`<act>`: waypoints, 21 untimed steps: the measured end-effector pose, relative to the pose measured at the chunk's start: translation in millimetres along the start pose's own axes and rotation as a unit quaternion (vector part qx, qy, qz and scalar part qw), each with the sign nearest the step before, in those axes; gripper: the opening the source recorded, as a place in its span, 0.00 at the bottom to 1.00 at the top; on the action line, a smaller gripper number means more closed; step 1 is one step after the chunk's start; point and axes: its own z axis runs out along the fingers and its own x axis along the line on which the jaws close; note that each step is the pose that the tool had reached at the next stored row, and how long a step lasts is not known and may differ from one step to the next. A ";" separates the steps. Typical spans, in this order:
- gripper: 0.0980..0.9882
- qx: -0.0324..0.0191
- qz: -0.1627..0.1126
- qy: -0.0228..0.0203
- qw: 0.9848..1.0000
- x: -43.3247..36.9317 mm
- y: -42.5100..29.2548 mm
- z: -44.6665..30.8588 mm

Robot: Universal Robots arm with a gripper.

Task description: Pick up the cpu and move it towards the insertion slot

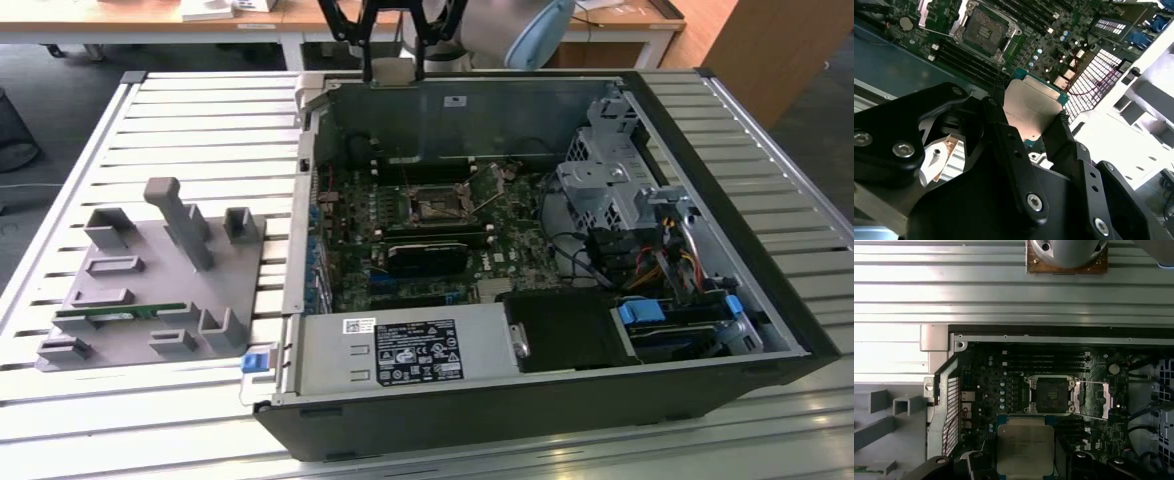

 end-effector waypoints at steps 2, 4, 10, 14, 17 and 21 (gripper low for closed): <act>0.50 0.000 0.003 0.000 1.000 -2.8 1.1 0.4; 0.50 0.000 0.005 0.000 1.000 -5.8 1.8 0.7; 0.50 0.000 0.013 0.000 1.000 -14.4 3.9 2.1; 0.50 0.000 0.017 0.000 1.000 -21.3 5.1 2.7; 0.50 0.000 0.020 0.000 1.000 -27.1 5.7 3.3; 0.50 0.000 0.024 0.000 1.000 -34.7 6.1 4.1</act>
